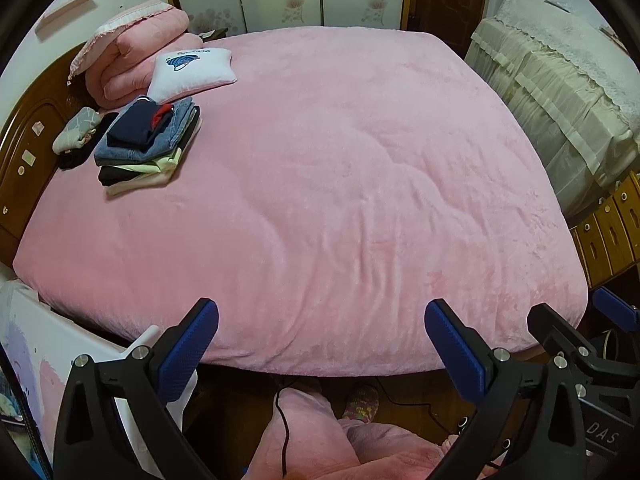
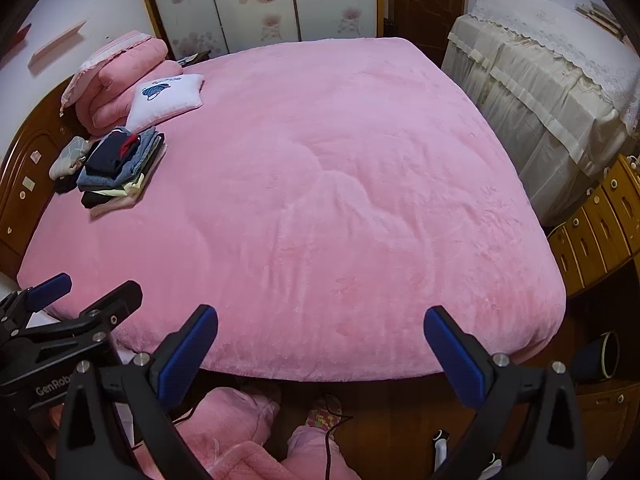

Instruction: Fold large clothes

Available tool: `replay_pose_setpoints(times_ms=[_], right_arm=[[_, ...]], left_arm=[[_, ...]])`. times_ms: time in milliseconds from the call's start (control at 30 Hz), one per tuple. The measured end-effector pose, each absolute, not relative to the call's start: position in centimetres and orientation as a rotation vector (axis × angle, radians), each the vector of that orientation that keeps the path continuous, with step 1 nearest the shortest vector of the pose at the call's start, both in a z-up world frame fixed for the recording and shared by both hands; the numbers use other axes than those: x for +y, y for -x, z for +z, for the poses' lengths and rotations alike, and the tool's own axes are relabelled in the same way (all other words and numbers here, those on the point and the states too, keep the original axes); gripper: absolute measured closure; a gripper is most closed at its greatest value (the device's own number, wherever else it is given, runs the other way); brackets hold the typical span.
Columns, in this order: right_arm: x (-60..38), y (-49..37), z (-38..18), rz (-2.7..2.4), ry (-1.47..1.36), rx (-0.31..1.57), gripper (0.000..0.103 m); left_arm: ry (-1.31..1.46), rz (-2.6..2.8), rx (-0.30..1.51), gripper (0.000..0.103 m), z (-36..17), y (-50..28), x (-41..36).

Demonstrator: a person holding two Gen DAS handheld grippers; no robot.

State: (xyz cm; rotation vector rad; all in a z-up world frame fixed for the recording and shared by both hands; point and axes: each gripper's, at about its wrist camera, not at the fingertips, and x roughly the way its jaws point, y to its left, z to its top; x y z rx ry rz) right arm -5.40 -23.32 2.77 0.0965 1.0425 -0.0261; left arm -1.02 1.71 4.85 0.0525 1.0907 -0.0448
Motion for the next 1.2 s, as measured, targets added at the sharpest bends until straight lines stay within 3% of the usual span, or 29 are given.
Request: replay_pose_setpoints(times_ms=[1200], right_arm=[[-23.37, 5.44, 2.48, -0.04, -0.086, 1.054, 0.0]], left_arm=[[-0.059, -0.019, 1.081, 0.001, 5.46, 1.24, 0.98]])
